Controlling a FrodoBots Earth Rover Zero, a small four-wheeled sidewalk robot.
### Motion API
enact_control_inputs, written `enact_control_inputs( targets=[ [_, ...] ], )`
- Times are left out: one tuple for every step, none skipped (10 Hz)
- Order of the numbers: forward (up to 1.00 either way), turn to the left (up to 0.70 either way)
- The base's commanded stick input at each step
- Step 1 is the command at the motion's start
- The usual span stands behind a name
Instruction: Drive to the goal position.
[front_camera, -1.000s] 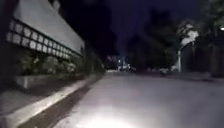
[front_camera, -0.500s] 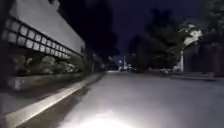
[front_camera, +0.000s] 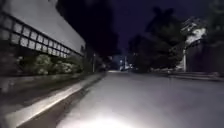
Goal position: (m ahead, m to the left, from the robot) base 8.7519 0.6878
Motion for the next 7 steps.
enact_control_inputs(
  targets=[
    [0.50,0.00],
    [0.50,0.00],
    [0.50,0.00],
    [0.50,0.00],
    [0.50,0.00],
    [0.50,0.00],
    [0.50,0.00]
  ],
)
